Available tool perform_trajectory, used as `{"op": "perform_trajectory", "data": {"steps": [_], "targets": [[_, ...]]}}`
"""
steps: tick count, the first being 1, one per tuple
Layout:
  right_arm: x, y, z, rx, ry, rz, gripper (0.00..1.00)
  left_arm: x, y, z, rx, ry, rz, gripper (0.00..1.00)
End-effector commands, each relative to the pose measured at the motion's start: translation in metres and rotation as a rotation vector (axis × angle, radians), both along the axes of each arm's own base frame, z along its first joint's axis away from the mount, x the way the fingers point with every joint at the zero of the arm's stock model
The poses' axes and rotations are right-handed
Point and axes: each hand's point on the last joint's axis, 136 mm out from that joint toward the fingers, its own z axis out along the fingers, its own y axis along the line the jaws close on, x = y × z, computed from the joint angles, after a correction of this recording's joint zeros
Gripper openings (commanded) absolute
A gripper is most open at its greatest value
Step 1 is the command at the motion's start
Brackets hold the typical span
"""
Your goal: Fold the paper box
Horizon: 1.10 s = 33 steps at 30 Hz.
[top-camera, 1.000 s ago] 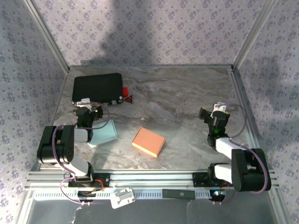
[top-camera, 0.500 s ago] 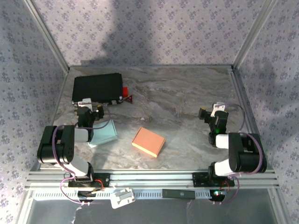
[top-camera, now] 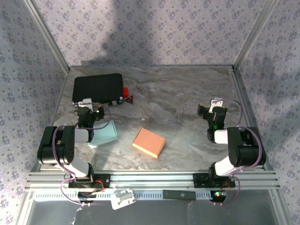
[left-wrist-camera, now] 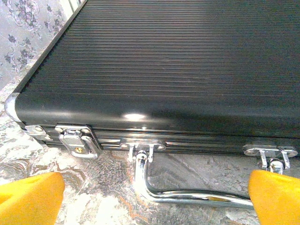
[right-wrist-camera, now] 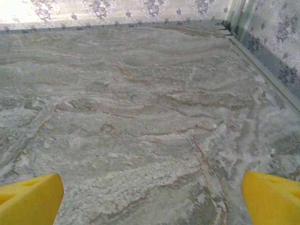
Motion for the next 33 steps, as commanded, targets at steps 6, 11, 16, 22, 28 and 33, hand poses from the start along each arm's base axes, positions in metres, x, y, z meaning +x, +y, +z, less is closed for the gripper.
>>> {"op": "perform_trajectory", "data": {"steps": [6,11,16,22,28,33], "targets": [[-0.0015,-0.0075,-0.0092,-0.03,0.051,-0.028,0.99,0.0072,-0.0027,0.0101,0.006,-0.028,-0.015,1.0],[-0.0017,-0.0074,-0.0094,-0.031,0.051,-0.028,0.99,0.0071,-0.0023,0.0099,0.007,-0.027,-0.015,1.0],[-0.0015,-0.0069,-0.0092,-0.031,0.05,-0.026,0.99,0.0072,-0.0024,0.0104,0.006,-0.028,-0.015,1.0],[-0.0019,-0.0064,-0.0096,-0.034,0.051,-0.026,0.99,0.0072,-0.0025,0.0104,0.006,-0.028,-0.015,1.0],[-0.002,-0.0072,-0.0094,-0.034,0.05,-0.029,0.99,0.0071,-0.0024,0.0099,0.006,-0.027,-0.015,1.0],[-0.0013,-0.0063,-0.0096,-0.039,0.052,-0.029,0.99,0.007,-0.0028,0.0098,0.006,-0.027,-0.016,1.0]]}}
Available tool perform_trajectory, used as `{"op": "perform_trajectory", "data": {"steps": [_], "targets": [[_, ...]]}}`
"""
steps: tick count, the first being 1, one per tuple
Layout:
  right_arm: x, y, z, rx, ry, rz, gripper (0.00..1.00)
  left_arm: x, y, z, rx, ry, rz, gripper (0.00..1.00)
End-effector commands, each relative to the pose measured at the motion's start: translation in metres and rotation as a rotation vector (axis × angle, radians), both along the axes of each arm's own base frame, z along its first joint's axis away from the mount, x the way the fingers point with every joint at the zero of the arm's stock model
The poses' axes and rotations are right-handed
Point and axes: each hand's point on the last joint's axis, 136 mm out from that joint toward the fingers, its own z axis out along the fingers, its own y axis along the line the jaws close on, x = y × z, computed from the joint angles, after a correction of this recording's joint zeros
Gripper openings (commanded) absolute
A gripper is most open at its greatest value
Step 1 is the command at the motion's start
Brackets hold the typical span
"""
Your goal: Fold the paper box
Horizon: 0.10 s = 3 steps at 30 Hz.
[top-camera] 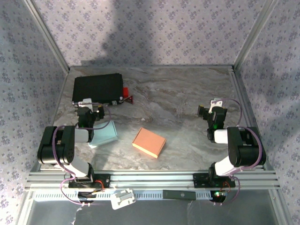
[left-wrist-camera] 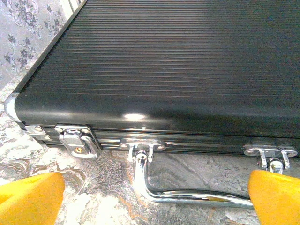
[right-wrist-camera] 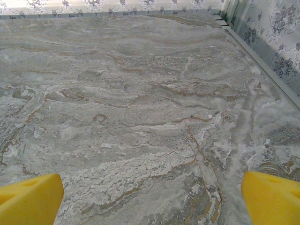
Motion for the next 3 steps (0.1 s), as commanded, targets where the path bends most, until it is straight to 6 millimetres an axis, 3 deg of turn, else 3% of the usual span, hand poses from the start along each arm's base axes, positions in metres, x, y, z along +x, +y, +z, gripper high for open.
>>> {"op": "perform_trajectory", "data": {"steps": [1,3], "targets": [[0.0018,-0.0028,-0.001,-0.028,0.011,-0.014,0.99,0.0069,-0.0022,0.0094,0.006,-0.026,-0.014,1.0],[0.0015,-0.0025,0.0,-0.033,0.006,-0.016,0.99,0.0071,-0.0022,0.0102,0.007,-0.028,-0.014,1.0]]}}
